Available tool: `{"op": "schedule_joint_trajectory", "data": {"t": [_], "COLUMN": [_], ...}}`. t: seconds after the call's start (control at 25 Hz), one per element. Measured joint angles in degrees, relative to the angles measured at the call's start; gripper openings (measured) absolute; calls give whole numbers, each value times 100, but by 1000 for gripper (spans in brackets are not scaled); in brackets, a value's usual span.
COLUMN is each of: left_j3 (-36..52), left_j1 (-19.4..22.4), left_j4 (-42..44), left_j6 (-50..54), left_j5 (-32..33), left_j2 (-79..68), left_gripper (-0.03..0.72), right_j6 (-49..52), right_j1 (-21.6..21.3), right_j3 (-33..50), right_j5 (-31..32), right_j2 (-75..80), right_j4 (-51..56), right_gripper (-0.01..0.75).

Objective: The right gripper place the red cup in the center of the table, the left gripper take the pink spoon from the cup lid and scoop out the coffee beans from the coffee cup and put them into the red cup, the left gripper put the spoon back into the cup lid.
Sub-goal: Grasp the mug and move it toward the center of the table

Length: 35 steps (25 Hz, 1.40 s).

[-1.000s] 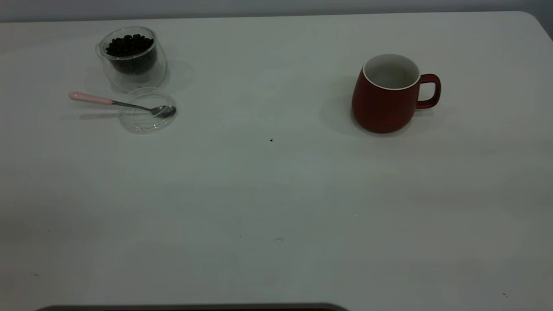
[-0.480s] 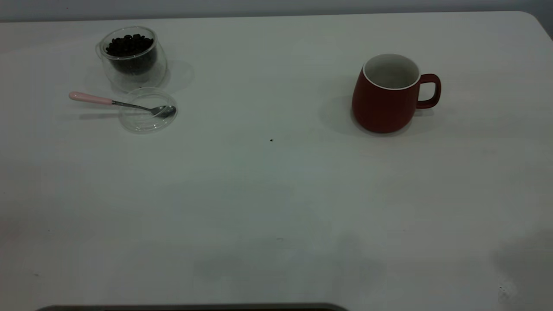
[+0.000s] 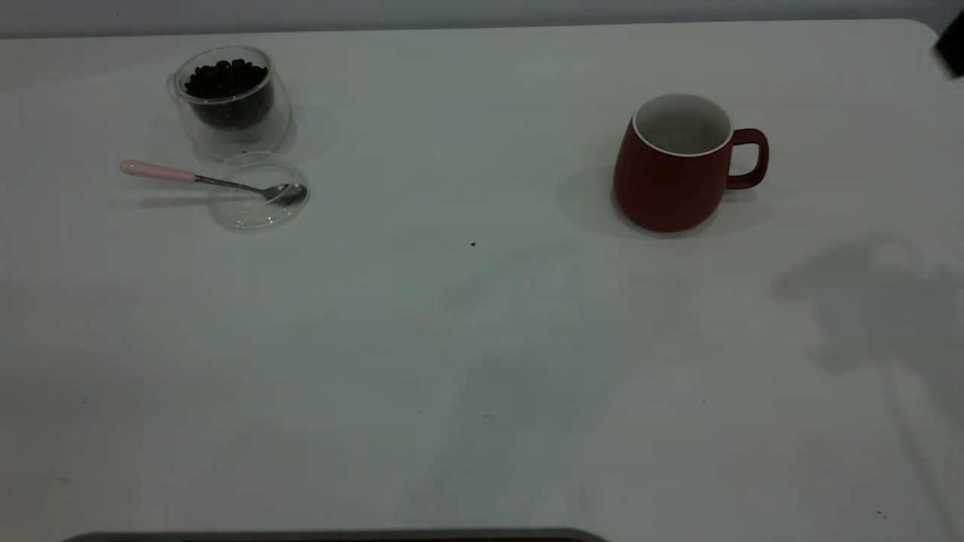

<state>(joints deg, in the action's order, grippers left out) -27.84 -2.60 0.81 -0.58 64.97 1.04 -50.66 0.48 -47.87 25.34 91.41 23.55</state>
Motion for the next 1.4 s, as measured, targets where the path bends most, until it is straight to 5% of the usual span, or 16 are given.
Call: {"op": "schedule_joint_trajectory", "data": {"t": [0.32,0.68,1.0,1.4], "left_j3": [0,0,0,0], "left_j1": [0,0,0,0], "left_j4": [0,0,0,0], "left_j6": [0,0,0,0], "left_j5": [0,0,0,0], "left_j2": [0,0,0,0], "left_gripper": [432,432,432,432], "right_j6": [-2967,-6847,-7048,-7048], "right_j1": [-5,-234,-184,561], "right_j3": [-1424,-2224,-2803,-2884], "right_j5": [-286,-608,-559,-528], "right_j2": [2261,3692,4445,4493], "right_j4": [182,2585,3225,3783], "right_gripper": [533,533,533,534]}}
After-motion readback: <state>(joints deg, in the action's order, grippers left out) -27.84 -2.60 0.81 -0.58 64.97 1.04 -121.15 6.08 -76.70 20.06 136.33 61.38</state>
